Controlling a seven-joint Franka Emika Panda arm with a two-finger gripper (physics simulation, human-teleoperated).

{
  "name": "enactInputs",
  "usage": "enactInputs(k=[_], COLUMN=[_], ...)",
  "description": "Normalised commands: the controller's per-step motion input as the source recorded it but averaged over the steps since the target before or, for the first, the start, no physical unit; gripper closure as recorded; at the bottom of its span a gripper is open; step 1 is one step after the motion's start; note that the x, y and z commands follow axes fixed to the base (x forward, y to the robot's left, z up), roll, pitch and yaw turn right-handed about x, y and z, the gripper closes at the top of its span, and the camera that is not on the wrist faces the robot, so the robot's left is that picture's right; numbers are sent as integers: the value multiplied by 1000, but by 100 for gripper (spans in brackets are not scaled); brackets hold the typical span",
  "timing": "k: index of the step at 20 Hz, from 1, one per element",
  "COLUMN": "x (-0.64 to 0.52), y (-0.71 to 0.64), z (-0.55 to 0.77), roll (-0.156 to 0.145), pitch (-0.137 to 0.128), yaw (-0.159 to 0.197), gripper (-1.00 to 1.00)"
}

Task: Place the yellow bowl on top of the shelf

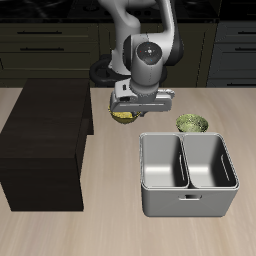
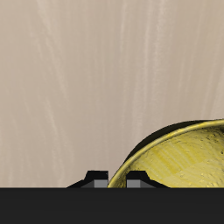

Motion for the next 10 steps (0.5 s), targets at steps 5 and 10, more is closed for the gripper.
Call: enactInputs(k=[5, 10], x=[-8, -38], y=[-80, 43], z=[473, 302], roll=[-21, 8], pitch=[-72, -38], yaw=[5, -4], gripper=[100, 100])
